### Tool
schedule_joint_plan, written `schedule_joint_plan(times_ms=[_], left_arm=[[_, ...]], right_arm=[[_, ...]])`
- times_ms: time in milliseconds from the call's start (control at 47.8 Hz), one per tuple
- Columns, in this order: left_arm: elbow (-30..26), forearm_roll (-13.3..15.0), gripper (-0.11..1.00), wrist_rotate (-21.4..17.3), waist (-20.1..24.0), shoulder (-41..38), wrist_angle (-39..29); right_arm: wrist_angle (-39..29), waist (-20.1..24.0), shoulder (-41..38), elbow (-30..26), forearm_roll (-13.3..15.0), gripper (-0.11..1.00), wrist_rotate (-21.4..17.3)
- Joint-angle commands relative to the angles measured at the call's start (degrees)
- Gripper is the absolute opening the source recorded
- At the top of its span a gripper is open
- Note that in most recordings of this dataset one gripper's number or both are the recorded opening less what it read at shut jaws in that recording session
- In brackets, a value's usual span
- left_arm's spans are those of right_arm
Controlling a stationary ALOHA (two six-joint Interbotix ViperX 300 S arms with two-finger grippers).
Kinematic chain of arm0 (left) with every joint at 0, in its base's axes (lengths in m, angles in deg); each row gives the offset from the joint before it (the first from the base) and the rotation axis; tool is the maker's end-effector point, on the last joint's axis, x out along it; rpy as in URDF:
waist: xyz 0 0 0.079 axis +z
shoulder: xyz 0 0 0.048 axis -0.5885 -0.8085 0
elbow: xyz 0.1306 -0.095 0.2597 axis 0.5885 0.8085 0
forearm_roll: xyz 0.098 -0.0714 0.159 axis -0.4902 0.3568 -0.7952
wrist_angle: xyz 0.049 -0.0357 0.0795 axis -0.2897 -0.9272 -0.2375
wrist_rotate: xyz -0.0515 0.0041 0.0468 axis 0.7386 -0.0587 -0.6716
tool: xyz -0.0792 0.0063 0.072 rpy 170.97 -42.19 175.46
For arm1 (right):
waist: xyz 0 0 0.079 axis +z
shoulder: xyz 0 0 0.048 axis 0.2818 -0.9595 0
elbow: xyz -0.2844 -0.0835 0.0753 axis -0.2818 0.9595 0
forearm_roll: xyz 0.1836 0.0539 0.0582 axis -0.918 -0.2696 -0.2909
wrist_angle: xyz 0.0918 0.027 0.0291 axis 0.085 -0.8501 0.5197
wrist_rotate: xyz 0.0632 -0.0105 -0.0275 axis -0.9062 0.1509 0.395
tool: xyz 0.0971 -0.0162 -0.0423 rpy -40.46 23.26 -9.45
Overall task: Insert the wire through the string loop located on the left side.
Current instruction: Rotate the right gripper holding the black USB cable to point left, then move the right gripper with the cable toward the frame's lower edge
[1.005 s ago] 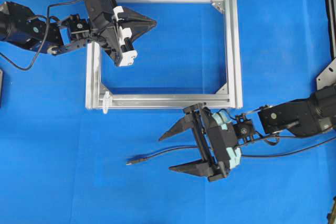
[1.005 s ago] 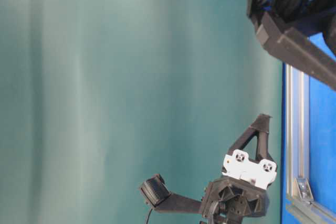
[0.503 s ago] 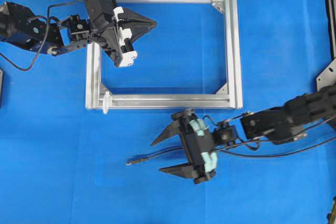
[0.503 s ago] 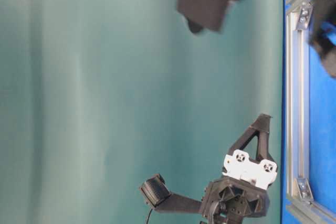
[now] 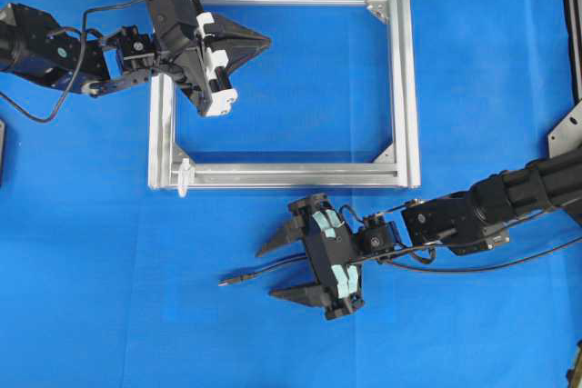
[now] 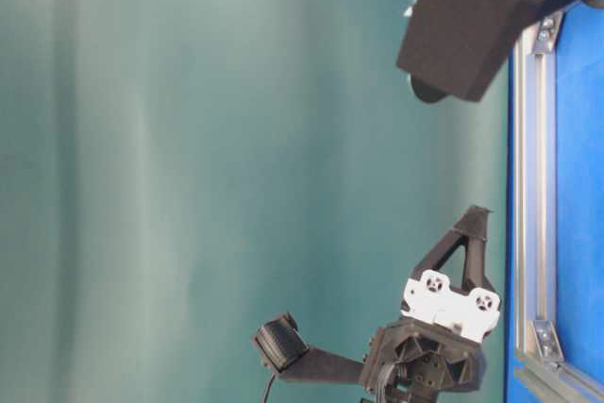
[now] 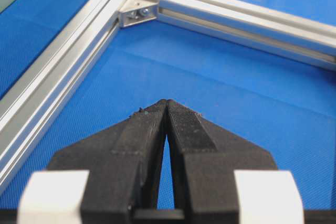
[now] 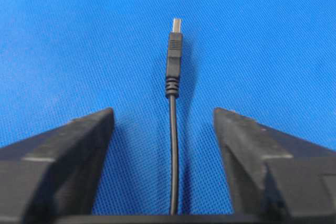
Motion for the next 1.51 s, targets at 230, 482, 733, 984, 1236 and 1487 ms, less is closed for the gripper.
schedule_joint_plan(times_ms=[230, 482, 733, 984, 1236, 1487], left_arm=[[0.00, -0.18, 0.00, 0.18, -0.09, 1.93, 0.18], [-0.18, -0.18, 0.00, 0.18, -0.09, 1.93, 0.18], [-0.18, -0.18, 0.00, 0.18, -0.09, 1.93, 0.18], [-0.18, -0.18, 0.00, 0.18, -0.09, 1.93, 0.26], [0.00, -0.18, 0.00, 0.18, -0.09, 1.93, 0.09], [0.00, -0.09, 0.00, 0.26, -0.09, 1.93, 0.09]], right_arm=[[0.18, -0.09, 1.05, -0.53, -0.09, 0.04, 0.26], [-0.18, -0.09, 1.05, -0.53, 0.00, 0.00, 0.26], [-1.76, -0.09, 2.64, 0.00, 0.09, 0.00, 0.18], [-5.98, -0.70, 8.79, 0.88, 0.00, 0.00, 0.88], [-10.02, -0.97, 13.36, 1.23, 0.18, 0.00, 1.32], [-10.02, -0.97, 13.36, 1.14, 0.18, 0.00, 1.32]])
